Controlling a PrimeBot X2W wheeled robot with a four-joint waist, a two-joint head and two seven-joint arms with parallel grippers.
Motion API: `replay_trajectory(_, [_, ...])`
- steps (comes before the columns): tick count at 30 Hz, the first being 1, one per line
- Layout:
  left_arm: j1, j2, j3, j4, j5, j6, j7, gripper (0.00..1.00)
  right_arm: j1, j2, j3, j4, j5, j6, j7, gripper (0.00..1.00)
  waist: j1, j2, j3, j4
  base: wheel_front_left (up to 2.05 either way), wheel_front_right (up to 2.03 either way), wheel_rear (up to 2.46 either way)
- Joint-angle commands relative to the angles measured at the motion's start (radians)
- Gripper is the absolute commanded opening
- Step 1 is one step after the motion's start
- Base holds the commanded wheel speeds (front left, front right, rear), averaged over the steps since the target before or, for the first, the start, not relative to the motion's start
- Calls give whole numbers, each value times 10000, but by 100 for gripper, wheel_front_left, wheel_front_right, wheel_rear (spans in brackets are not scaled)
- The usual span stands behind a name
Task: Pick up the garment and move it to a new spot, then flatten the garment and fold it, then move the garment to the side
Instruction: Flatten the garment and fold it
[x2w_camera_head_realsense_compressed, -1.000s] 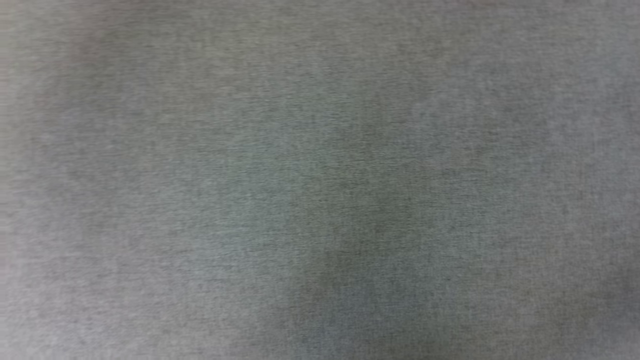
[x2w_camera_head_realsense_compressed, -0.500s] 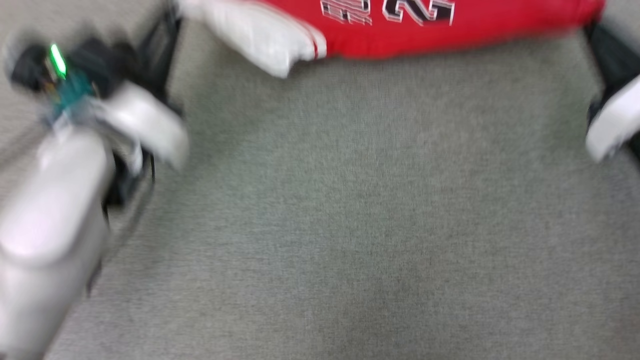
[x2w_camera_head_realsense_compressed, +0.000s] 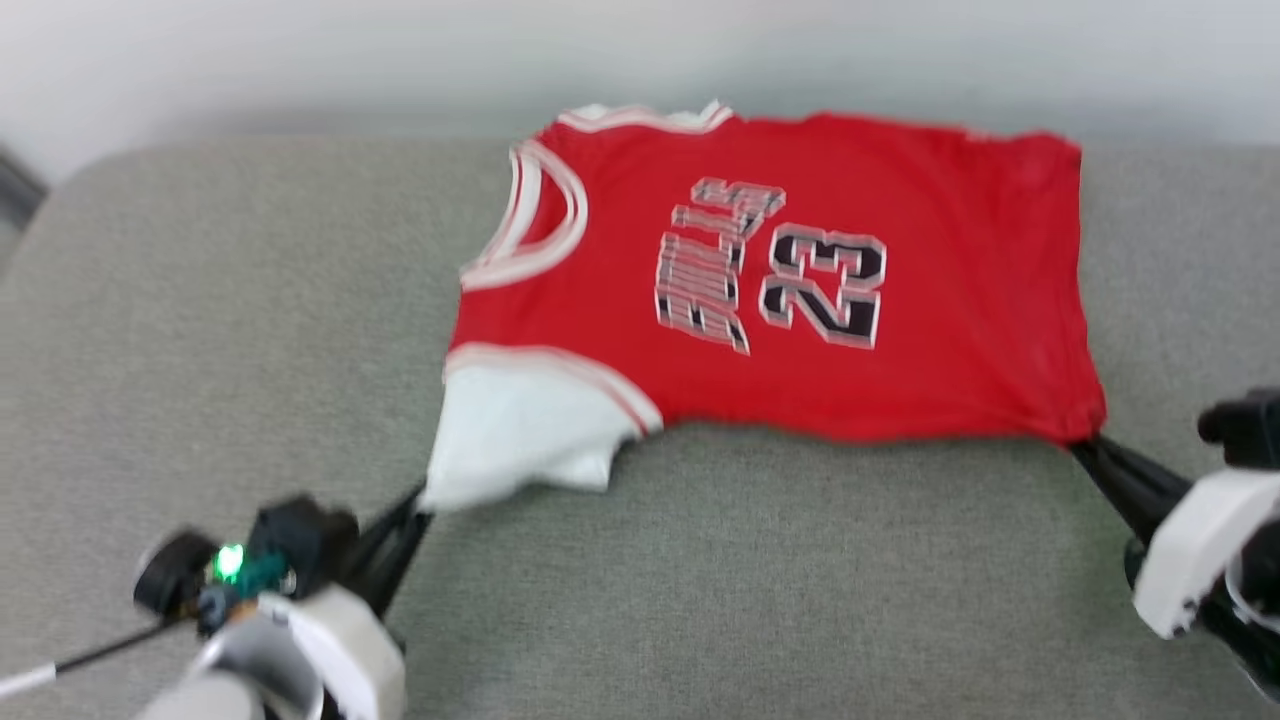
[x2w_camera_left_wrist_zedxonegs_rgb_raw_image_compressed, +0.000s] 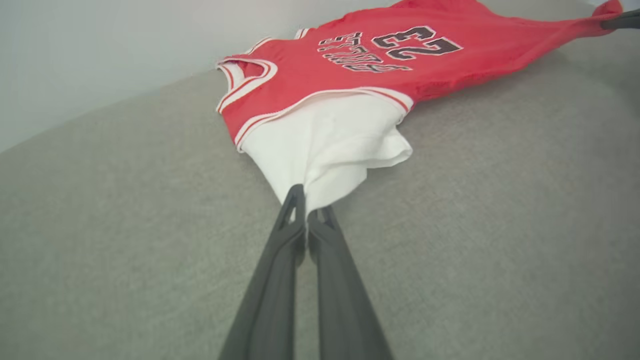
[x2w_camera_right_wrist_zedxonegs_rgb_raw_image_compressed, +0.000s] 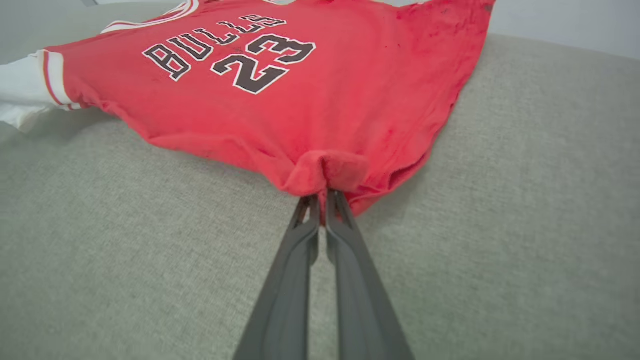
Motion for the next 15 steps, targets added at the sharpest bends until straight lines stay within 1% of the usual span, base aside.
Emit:
replay_trajectory(1, [375,163,-19,-191,-126,125,79,0,263,-191,-11,-135,98,-7,-27,0,2,0,-458,104,0,0,0])
replay_trajectory(5, [1536,600,-139,-974,-676,387,408,0,1219,-425,-51,-680,684,-7,141,0,2,0,-930,58,0,0,0])
replay_trajectory(8, [2299,1025,-183,-1384,-1071,542,615,0,1865,-727,-60,-1062,854,-7,287,0,2,0,-1227,16,0,0,0])
replay_trajectory(15, [3850,2046,-172,-2233,-2010,791,943,0,3493,-1030,-672,-1729,1358,-7,640,0,2,0,-1518,-147,0,0,0])
